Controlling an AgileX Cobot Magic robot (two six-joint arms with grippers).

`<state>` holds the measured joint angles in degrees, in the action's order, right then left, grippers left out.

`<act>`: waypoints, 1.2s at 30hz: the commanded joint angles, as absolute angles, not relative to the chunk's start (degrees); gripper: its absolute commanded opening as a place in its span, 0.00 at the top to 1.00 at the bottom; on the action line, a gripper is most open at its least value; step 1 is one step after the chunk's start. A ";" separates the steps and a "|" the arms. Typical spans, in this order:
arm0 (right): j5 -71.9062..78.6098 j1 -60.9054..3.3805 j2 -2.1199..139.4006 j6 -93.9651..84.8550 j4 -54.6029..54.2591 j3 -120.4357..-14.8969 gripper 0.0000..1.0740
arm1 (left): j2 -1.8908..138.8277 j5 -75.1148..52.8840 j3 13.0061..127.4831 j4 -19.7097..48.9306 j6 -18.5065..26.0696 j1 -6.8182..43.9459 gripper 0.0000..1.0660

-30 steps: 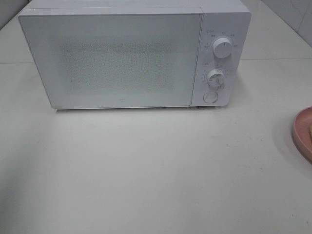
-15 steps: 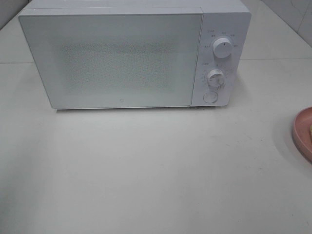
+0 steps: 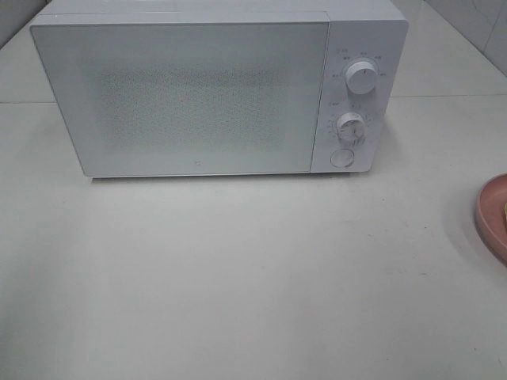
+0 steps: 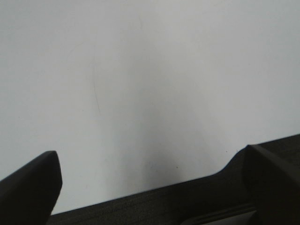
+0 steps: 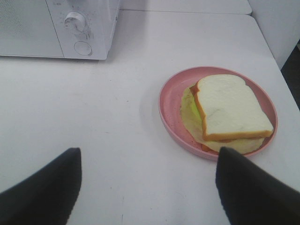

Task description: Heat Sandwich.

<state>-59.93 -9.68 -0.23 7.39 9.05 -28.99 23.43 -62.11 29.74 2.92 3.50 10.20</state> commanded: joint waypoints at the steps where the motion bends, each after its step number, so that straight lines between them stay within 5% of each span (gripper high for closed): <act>1: -59.70 -9.22 -1.78 7.22 9.34 -28.93 0.29 | 23.20 -59.93 29.39 3.38 3.61 10.03 0.08; 16: -59.70 -9.22 -1.78 7.85 9.80 -28.93 0.29 | 22.06 -58.04 29.39 5.27 3.55 9.45 0.08; 20: -59.70 -9.22 -1.78 7.85 9.80 -28.93 0.29 | 18.11 -58.04 29.39 5.21 3.78 6.42 0.08; 25: -59.70 -9.22 -1.78 7.85 9.80 -28.93 0.29 | 5.50 -58.04 29.39 5.04 3.78 -4.07 0.08; 36: -59.70 -9.22 -1.72 7.85 9.74 -28.93 0.29 | -1.83 -58.38 29.56 5.16 3.78 -5.50 0.08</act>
